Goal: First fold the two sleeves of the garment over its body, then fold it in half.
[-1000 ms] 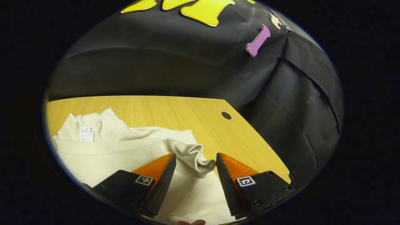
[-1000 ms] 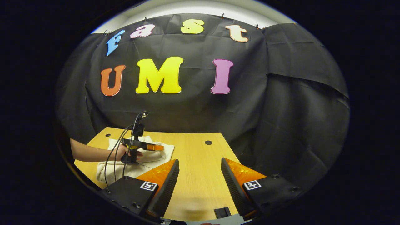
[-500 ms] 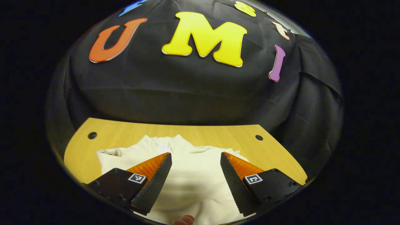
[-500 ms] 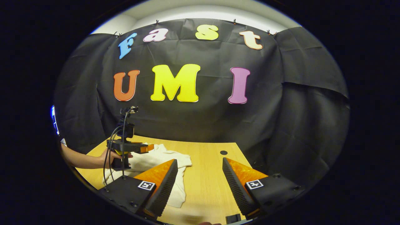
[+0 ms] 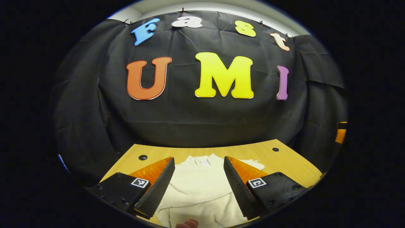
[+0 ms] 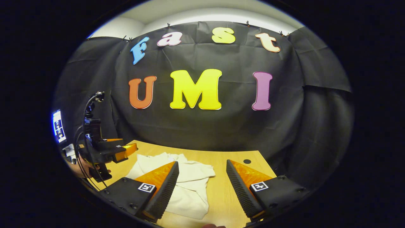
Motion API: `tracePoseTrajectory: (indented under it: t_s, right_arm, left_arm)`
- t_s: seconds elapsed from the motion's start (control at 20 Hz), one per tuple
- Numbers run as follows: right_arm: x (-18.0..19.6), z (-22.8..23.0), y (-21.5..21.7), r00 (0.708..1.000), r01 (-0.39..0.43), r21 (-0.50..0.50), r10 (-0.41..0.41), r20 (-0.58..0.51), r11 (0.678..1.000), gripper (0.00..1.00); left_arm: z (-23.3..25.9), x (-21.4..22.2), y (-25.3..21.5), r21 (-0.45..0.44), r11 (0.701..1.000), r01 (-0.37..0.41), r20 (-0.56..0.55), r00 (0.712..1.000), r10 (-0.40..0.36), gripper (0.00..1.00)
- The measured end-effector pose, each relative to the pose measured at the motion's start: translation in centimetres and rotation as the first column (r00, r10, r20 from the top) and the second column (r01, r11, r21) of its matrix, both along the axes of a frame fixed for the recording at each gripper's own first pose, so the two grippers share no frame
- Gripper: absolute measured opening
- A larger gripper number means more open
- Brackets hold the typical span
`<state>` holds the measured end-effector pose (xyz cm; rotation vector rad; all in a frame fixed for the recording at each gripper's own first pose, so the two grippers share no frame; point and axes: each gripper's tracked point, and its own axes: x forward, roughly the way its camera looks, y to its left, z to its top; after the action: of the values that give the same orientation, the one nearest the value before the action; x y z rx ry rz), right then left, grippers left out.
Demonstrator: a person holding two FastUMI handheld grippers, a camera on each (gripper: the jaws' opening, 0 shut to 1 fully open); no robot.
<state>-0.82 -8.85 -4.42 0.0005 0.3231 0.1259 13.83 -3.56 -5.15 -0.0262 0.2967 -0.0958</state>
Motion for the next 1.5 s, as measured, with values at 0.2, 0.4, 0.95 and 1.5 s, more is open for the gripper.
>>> tracePoseTrajectory:
  t_s: [0.2,0.4,0.95,1.5]
  right_arm:
    - [0.3,-1.2,0.6,0.999,-0.021,0.004,0.021,-0.027,1.000,0.94]
    - [0.3,-3.2,0.9,0.996,-0.058,-0.002,0.058,-0.070,0.998,0.94]
    - [-2.6,-13.5,-2.5,0.944,-0.080,-0.033,0.065,-0.322,0.996,0.94]
    - [-8.6,-26.9,-4.1,0.776,-0.091,-0.051,0.038,-0.629,0.995,0.95]
  left_arm:
    - [-1.0,-3.7,2.4,0.023,1.000,-0.016,-0.040,0.999,0.017,0.98]
    - [-2.1,-6.2,4.4,0.027,0.999,-0.032,-0.068,0.997,0.034,0.98]
    - [-13.7,-14.5,7.9,-0.060,0.997,-0.046,-0.410,0.912,0.017,0.99]
    - [-25.4,-20.7,9.3,-0.184,0.979,-0.092,-0.685,0.726,-0.060,0.99]
